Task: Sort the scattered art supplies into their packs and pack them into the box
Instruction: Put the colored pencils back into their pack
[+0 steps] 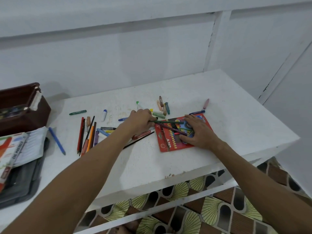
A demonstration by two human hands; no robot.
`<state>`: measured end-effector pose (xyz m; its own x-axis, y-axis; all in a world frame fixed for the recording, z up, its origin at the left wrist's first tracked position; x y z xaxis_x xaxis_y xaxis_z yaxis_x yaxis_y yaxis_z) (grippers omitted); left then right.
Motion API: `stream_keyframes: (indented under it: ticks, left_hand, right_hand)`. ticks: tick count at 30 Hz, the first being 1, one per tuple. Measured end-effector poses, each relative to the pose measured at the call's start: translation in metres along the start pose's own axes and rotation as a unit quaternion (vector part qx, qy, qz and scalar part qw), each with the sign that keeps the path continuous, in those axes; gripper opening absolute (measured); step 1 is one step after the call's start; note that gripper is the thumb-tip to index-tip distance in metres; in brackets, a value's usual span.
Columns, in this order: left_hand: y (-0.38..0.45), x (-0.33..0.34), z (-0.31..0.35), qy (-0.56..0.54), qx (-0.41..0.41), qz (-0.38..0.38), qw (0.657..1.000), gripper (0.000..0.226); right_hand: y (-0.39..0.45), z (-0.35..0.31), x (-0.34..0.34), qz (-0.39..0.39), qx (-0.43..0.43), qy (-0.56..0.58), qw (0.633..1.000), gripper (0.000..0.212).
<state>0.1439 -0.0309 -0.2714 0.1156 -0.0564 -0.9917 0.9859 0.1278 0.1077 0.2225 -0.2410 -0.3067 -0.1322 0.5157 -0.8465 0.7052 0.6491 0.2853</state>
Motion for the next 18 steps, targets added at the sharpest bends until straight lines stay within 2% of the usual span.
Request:
stream_keyframes:
  ticks: [6, 10, 13, 16, 18]
  left_hand:
    - [-0.001, -0.005, 0.014, 0.082, 0.050, 0.037, 0.995, 0.023]
    - [-0.016, -0.027, 0.007, 0.019, -0.026, 0.059, 0.998, 0.020]
    - [-0.054, -0.034, 0.001, -0.029, -0.049, 0.031, 0.998, 0.022]
    - [-0.095, -0.027, -0.007, 0.000, -0.033, 0.004, 0.999, 0.029]
    - [-0.108, -0.018, -0.015, -0.010, -0.053, -0.013, 0.998, 0.031]
  right_hand:
    - [0.000, 0.007, -0.001, -0.007, 0.039, 0.051, 0.998, 0.097]
    - [-0.001, 0.012, -0.005, -0.023, 0.019, 0.030, 0.999, 0.096]
    - [-0.001, 0.022, -0.010, -0.017, 0.021, 0.029, 0.999, 0.088]
    - [-0.001, 0.029, -0.011, -0.015, 0.029, 0.033, 0.999, 0.079]
    - [0.000, 0.031, -0.010, -0.012, 0.026, 0.036, 0.999, 0.072]
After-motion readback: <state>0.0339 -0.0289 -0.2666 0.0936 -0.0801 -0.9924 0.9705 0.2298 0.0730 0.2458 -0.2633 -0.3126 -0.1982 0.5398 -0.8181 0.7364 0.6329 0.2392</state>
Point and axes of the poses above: each hand's wrist, its own y-axis towards the middle knuckle, its own x-axis out of the palm, z = x × y, the point moved 6 cm from there along y, towards the middle knuckle, and after that the axes turned 15 degrees about z, right-handed, at the moved point
